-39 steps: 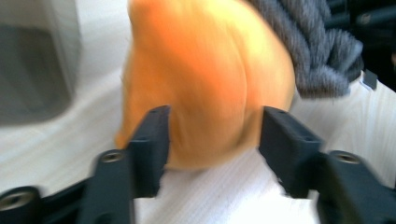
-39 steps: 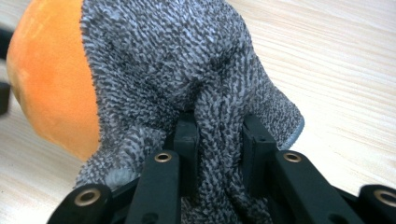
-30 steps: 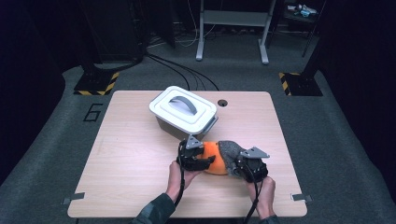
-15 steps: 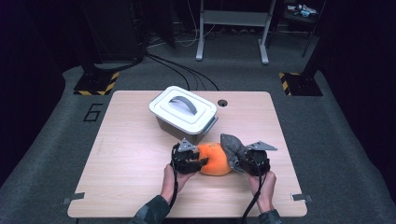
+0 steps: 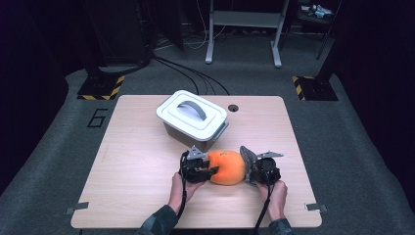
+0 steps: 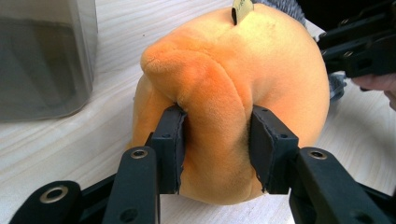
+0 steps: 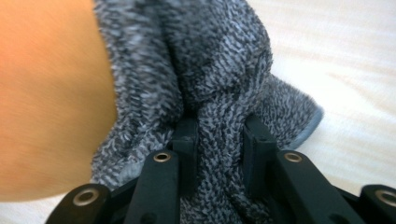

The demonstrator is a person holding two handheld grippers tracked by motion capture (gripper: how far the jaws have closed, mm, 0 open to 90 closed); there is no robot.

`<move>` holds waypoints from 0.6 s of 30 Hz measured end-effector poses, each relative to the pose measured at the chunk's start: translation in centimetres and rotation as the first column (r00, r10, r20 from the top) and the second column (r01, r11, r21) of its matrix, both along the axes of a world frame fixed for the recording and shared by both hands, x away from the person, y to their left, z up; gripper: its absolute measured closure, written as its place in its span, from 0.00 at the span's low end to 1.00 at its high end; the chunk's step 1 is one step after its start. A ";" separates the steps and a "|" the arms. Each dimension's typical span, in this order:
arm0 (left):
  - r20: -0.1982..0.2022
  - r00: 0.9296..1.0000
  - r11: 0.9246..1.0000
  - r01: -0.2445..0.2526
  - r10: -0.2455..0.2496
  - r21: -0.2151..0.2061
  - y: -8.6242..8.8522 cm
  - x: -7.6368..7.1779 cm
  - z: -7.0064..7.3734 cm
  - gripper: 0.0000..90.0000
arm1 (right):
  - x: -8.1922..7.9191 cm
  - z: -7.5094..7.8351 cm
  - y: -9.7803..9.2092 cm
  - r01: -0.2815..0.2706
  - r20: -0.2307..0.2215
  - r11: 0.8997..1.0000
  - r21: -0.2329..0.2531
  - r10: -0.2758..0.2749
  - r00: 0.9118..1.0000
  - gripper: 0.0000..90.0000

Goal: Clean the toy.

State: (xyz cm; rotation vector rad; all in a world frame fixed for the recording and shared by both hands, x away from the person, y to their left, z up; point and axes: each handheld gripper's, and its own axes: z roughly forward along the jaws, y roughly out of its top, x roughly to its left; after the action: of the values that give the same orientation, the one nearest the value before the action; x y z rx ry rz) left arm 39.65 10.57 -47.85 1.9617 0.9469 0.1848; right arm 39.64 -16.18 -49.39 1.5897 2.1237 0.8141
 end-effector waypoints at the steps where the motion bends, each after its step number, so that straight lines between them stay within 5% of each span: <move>1: 0.001 1.000 1.000 -0.001 0.001 -0.002 0.0 0.0 0.0 0.65 | 0.1 -0.2 -0.1 -0.012 -0.007 1.000 -0.010 0.012 1.000 0.78; 6: -0.002 1.000 1.000 -0.002 0.002 -0.015 0.0 0.1 -0.1 0.65 | -0.5 0.9 -1.1 0.019 -0.003 1.000 -0.018 -0.019 1.000 0.79; 10: 0.001 1.000 1.000 0.003 -0.003 -0.007 0.0 0.0 0.0 0.65 | -2.7 4.8 -1.8 0.018 0.131 1.000 0.010 -0.019 0.991 0.79; 13: 0.001 1.000 1.000 0.003 -0.003 -0.006 0.0 0.0 0.0 0.65 | -3.3 6.3 -0.4 -0.047 0.167 0.998 0.030 0.041 0.985 0.79; 16: 0.008 1.000 1.000 0.003 -0.003 -0.004 0.0 -0.1 -0.1 0.65 | -2.5 5.0 0.9 -0.054 0.133 0.998 -0.029 0.058 0.989 0.79; 18: 0.007 1.000 1.000 0.002 -0.002 -0.008 0.0 -0.2 -0.1 0.65 | -1.8 3.4 0.5 -0.036 0.093 0.999 -0.012 0.037 0.995 0.79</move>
State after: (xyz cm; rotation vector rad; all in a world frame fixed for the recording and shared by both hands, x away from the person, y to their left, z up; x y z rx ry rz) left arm 39.48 10.54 -47.99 1.9531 0.9400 0.1868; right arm 37.87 -15.63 -45.97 1.4818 2.0932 0.8702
